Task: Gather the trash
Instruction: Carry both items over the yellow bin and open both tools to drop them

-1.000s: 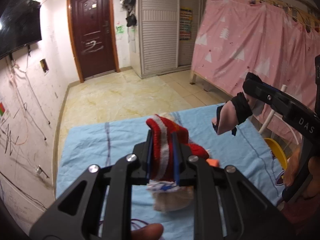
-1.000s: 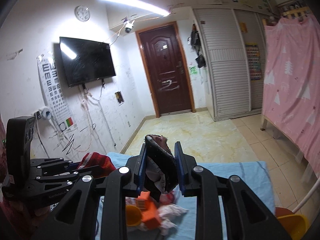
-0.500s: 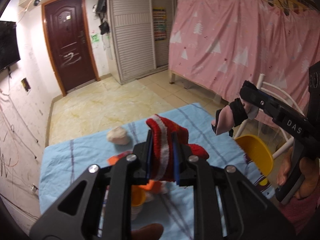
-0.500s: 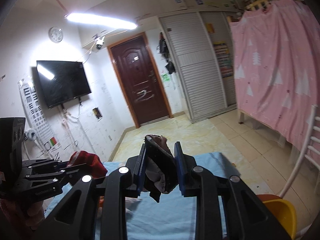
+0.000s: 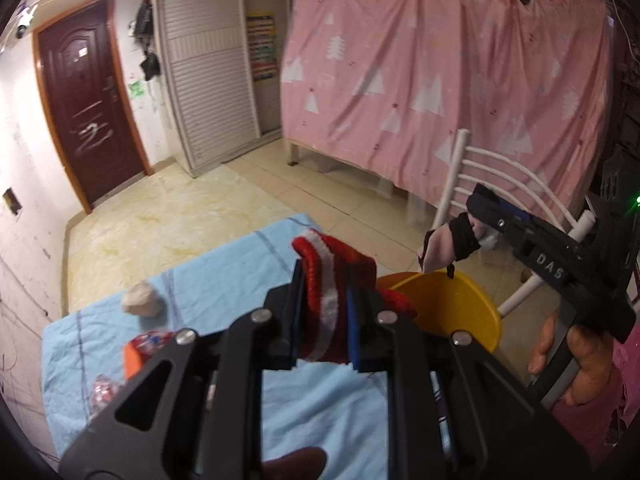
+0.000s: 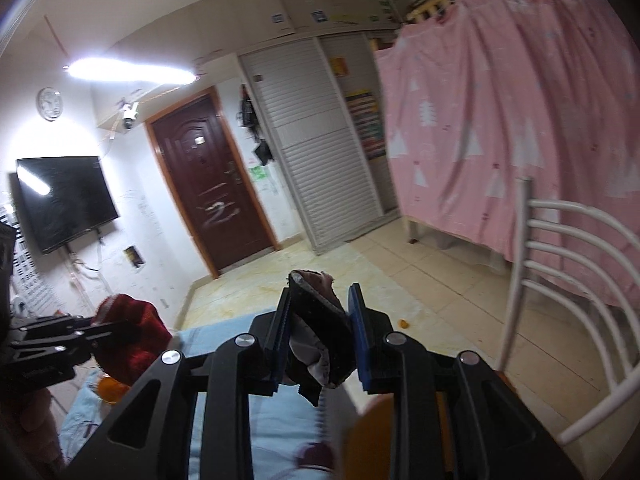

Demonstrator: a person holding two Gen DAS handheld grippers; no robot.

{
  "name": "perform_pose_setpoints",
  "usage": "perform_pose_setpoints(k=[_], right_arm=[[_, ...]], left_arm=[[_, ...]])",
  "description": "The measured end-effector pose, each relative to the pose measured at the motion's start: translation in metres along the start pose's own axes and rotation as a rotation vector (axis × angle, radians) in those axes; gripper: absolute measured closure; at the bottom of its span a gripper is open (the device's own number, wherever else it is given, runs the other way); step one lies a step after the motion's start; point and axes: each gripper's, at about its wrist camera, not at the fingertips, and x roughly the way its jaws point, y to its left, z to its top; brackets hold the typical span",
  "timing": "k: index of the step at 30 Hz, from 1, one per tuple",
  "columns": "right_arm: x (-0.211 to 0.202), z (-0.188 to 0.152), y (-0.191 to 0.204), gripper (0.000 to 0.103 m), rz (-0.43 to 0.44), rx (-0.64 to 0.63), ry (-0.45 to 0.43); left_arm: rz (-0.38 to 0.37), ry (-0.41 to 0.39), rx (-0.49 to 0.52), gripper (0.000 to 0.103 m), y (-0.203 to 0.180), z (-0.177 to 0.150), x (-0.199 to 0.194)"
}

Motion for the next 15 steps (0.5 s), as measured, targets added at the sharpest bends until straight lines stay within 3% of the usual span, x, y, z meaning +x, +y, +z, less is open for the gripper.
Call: perform_pose_setpoints(k=[9,12,13,14,15], right_arm=[[0.006,-0.021,-0.048,0.078,-0.088,0.017,0.087],[0.008,-0.023,-0.056,0.057,-0.1,0.025,0.102],[0.006,-0.024,-0.06,0.042,-0.099,0.037,0.099],[0.006,-0.023,-0.063,0.034,-0.096,0.048,0.097],[0.005,-0.024,-0.067,0.034,-0.098,0.057,0.09]], left_arm=[[-0.051,0.05,0.066,0.087,-0.061,0.019,0.041],[-0.067,0.078,0.073,0.087,-0.075,0.021,0.056],[-0.073,0.089,0.075,0.087,-0.08,0.023,0.062],[-0.078,0.098,0.077,0.083,-0.083,0.023,0.067],[-0.082,0.108,0.076,0.076,-0.086,0.023,0.071]])
